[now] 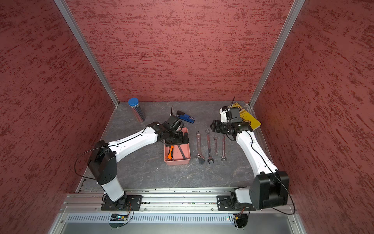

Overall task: Take out the wrench from the storage box
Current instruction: Pick up the wrench from the storage box.

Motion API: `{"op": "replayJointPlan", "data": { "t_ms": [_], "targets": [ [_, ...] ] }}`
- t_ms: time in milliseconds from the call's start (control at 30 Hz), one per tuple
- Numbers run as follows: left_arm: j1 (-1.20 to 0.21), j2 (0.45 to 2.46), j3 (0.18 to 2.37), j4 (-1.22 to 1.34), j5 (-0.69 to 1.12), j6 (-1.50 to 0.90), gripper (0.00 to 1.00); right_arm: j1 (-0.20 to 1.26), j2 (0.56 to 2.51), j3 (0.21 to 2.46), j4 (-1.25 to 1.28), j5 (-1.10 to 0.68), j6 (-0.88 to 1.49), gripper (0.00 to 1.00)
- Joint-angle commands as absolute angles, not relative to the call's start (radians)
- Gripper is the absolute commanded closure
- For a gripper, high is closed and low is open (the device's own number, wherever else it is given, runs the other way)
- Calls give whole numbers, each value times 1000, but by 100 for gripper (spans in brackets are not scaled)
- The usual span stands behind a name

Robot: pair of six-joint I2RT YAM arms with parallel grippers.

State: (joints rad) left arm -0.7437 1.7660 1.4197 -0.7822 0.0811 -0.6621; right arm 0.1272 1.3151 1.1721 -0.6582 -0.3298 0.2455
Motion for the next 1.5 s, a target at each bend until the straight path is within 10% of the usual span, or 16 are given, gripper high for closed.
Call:
{"op": "replayJointPlan", "data": {
  "t_ms": [0, 733, 1167, 1467],
  "targets": [
    [-745, 1781, 1440, -868, -29, -632, 2, 136, 1247, 1117, -598, -508, 335, 31],
    [-741, 1860, 1402, -811, -67, -643, 6, 244, 1101, 932, -570, -615, 531, 2],
    [-735, 1952, 1421, -840, -161, -633, 45, 258, 1114, 952, -599, -594, 508, 2],
    [-727, 1994, 1431, -886, -226, -598, 46, 260, 1118, 944, -594, -592, 506, 2]
  ]
}}
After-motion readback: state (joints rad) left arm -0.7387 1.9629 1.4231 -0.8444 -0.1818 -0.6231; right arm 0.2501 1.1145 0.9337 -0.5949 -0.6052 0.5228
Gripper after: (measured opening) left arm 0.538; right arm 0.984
